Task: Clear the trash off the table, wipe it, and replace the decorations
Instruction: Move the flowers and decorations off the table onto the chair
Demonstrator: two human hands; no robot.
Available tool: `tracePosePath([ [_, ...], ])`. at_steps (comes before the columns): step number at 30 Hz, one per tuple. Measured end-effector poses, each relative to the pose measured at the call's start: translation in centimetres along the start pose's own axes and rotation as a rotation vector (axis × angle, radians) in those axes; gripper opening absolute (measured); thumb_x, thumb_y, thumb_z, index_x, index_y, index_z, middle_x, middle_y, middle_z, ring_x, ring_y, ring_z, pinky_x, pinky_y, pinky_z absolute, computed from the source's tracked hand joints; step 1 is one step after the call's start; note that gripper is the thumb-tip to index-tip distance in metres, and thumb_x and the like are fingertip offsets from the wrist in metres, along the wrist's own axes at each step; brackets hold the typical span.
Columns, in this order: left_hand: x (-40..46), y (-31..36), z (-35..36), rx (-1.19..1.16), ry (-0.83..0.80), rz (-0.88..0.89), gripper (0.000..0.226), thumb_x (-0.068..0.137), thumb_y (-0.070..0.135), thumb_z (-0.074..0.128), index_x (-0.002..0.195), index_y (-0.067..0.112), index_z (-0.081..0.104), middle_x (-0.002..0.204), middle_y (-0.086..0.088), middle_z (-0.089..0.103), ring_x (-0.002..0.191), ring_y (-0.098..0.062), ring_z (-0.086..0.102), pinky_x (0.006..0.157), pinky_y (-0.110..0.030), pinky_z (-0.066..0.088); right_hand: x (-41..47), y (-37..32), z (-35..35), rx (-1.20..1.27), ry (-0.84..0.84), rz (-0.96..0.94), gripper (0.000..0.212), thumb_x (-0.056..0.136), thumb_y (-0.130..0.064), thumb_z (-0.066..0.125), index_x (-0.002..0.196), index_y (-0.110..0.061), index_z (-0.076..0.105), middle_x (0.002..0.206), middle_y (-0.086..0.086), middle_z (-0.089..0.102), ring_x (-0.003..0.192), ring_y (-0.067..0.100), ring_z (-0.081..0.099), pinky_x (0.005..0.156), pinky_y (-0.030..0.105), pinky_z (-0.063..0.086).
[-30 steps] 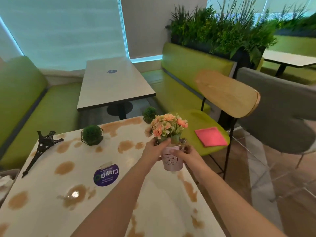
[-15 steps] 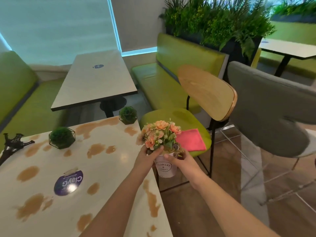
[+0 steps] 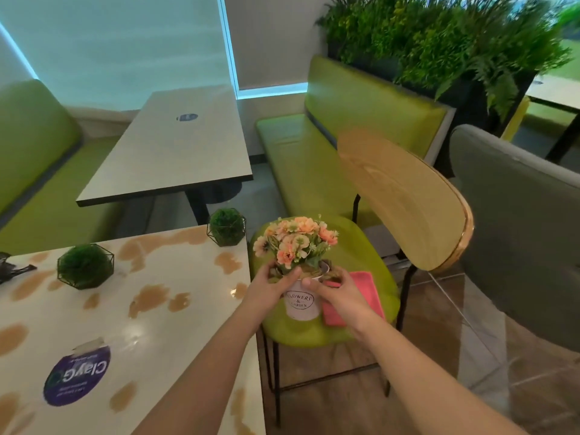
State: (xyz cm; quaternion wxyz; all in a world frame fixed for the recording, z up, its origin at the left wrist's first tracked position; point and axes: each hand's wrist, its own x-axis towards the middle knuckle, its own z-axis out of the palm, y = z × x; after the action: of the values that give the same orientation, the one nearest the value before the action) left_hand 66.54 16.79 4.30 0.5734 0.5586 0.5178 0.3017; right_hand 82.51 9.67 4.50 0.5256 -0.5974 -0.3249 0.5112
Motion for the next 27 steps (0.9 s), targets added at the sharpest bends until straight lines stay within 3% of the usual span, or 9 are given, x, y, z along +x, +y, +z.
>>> tracePosePath([
  [5, 3.2, 1.6, 0.9, 0.065, 0.002, 0.045, 0.094, 0.063, 0.067, 0.077, 0.14, 0.023, 0.046, 0.129, 0.002, 0.061, 0.113, -0.015, 0.06, 0.099, -0.036, 0.05, 5.0, -1.0, -0.7, -0.006, 0.031, 0.008, 0.089, 0.051, -0.041, 0.09, 0.126, -0.016, 0.05, 0.115, 0.001, 0.067, 0.106, 0.016, 0.065, 0.093, 0.035, 0.054],
  [6, 4.8, 1.9, 1.2, 0.094, 0.014, 0.059, 0.086, 0.07, 0.061, 0.076, 0.141, 0.021, 0.045, 0.13, 0.003, 0.06, 0.114, -0.014, 0.058, 0.095, -0.027, 0.05, 6.5, -1.4, -0.8, -0.001, 0.023, 0.007, 0.09, 0.049, -0.044, 0.089, 0.126, -0.017, 0.051, 0.115, 0.0, 0.067, 0.107, 0.016, 0.065, 0.093, 0.036, 0.054],
  [8, 6.7, 2.4, 1.7, 0.14, 0.042, 0.082, 0.064, 0.085, 0.042, 0.071, 0.139, 0.017, 0.045, 0.124, 0.009, 0.056, 0.109, -0.009, 0.054, 0.074, -0.005, 0.044, 8.6, -1.6, -0.9, 0.033, -0.014, 0.026, 0.082, 0.054, -0.04, 0.088, 0.124, -0.016, 0.054, 0.115, 0.0, 0.068, 0.108, 0.017, 0.064, 0.091, 0.034, 0.053],
  [9, 7.5, 2.6, 2.0, 0.152, 0.052, 0.083, 0.06, 0.088, 0.036, 0.068, 0.14, 0.017, 0.044, 0.12, 0.01, 0.053, 0.107, -0.007, 0.051, 0.067, -0.003, 0.041, 9.6, -1.7, -1.0, 0.042, -0.031, 0.033, 0.076, 0.059, -0.036, 0.088, 0.124, -0.016, 0.054, 0.115, 0.0, 0.068, 0.107, 0.016, 0.064, 0.09, 0.034, 0.052],
  [13, 11.8, 3.0, 3.2, 0.176, 0.129, 0.055, 0.061, 0.087, 0.035, 0.07, 0.14, 0.018, 0.044, 0.129, 0.003, 0.059, 0.105, -0.008, 0.052, 0.081, -0.02, 0.039, 14.8, -2.1, -1.2, 0.088, -0.051, 0.08, 0.047, 0.084, -0.013, 0.074, 0.126, -0.014, 0.052, 0.117, 0.003, 0.066, 0.098, 0.01, 0.063, 0.08, 0.026, 0.05],
  [18, 16.7, 2.5, 5.1, 0.189, 0.214, 0.025, 0.058, 0.083, 0.032, 0.075, 0.133, 0.021, 0.048, 0.119, 0.006, 0.064, 0.097, -0.007, 0.056, 0.071, -0.021, 0.042, 20.6, -2.8, -1.8, 0.049, 0.03, 0.11, 0.029, 0.101, -0.013, 0.048, 0.129, -0.013, 0.051, 0.12, 0.007, 0.063, 0.084, 0.005, 0.058, 0.066, 0.021, 0.045],
  [20, 18.8, 2.0, 5.9, 0.211, 0.233, 0.038, 0.055, 0.083, 0.027, 0.076, 0.13, 0.023, 0.048, 0.117, 0.009, 0.063, 0.097, -0.006, 0.057, 0.068, -0.015, 0.042, 22.8, -2.8, -2.4, 0.016, 0.022, 0.114, 0.03, 0.102, -0.015, 0.045, 0.131, -0.015, 0.052, 0.121, 0.007, 0.063, 0.086, 0.005, 0.057, 0.067, 0.023, 0.045],
  [23, 21.7, 1.1, 6.8, 0.237, 0.25, 0.061, 0.059, 0.083, 0.016, 0.076, 0.134, 0.023, 0.047, 0.118, 0.013, 0.058, 0.103, -0.004, 0.056, 0.075, -0.012, 0.042, 25.0, -2.7, -3.2, -0.022, 0.001, 0.123, 0.032, 0.103, -0.02, 0.045, 0.134, -0.02, 0.05, 0.12, 0.0, 0.06, 0.094, 0.009, 0.056, 0.075, 0.027, 0.044],
  [27, 25.5, -0.2, 7.9, 0.27, 0.279, 0.041, 0.057, 0.082, 0.017, 0.076, 0.132, 0.023, 0.05, 0.121, 0.011, 0.059, 0.11, -0.008, 0.058, 0.087, -0.022, 0.048, 28.0, -2.5, -4.1, -0.087, 0.01, 0.14, 0.034, 0.105, -0.023, 0.041, 0.138, -0.019, 0.051, 0.125, 0.0, 0.057, 0.106, 0.013, 0.048, 0.09, 0.029, 0.037],
])
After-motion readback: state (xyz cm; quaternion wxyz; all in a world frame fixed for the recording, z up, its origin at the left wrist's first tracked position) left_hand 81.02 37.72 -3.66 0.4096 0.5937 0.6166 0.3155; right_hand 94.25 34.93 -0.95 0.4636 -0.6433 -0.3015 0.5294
